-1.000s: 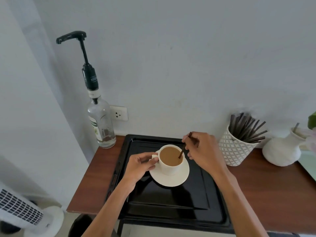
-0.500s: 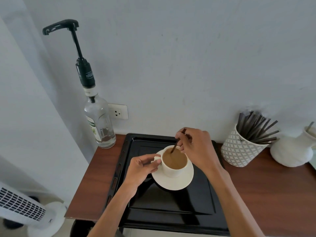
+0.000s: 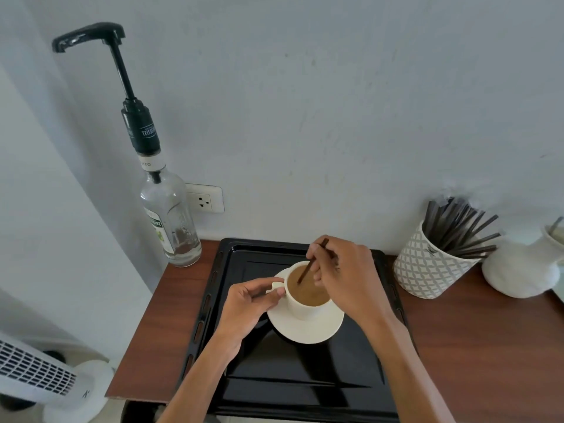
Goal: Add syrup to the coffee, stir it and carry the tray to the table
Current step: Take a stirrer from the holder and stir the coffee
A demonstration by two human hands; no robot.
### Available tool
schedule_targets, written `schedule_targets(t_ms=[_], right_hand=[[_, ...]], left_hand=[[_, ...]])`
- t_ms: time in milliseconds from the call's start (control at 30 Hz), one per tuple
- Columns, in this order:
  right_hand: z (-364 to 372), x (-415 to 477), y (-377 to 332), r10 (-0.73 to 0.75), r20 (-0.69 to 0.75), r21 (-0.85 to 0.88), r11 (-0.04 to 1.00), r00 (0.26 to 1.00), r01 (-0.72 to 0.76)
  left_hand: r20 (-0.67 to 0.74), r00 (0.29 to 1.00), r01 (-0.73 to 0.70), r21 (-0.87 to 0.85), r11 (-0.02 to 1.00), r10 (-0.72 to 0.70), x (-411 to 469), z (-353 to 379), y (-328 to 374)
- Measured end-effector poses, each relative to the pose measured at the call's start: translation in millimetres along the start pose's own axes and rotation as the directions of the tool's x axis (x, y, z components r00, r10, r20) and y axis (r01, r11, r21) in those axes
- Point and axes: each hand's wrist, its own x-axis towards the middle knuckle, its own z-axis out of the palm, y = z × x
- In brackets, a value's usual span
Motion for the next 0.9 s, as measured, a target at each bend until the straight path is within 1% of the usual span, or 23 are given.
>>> schedule_targets(t_ms=[133, 267, 333, 433, 533, 667, 800, 900], right_hand=[[-8, 12, 5, 0.005, -0.049, -0.085, 0.996, 0.999, -0.009], [-24, 3, 13, 0.019, -0.078, -0.176, 0.984, 0.997, -0.032], [-25, -6, 11, 0.032, -0.052, -0.165, 0.985, 0.998, -0.04], [-13, -12, 3, 0.034, 0.013, -0.091, 0.995, 0.999, -0.033], [4, -5, -5, 0.03, -0.008, -0.025, 0.999, 1.0, -0.03], [3, 9, -2, 0.016, -0.055, -0.111, 0.994, 0.998, -0.022], [-15, 8, 9, 0.028, -0.093, -0.19, 0.981, 0.995, -0.046], [-23, -2, 14, 0.045, -0.103, -0.205, 0.977, 0.994, -0.066]], left_hand=[[-0.008, 1.0, 0.013, -0.021, 1.0, -0.013, 0, 1, 2], [-0.004, 1.0, 0.014, -0.027, 1.0, -0.014, 0, 1, 2], [-0.004, 1.0, 0.006, -0.021, 1.0, -0.006, 0, 1, 2], [0.003, 1.0, -0.012, -0.016, 1.0, 0.012, -2, 1, 2], [0.015, 1.0, -0.023, -0.02, 1.0, 0.023, -2, 0, 2], [0.012, 1.0, -0.02, -0.058, 0.998, 0.021, -2, 1, 2], [0.005, 1.0, -0.01, -0.05, 0.999, 0.011, -2, 2, 2], [0.007, 1.0, -0.008, -0.05, 0.999, 0.008, -2, 2, 1]])
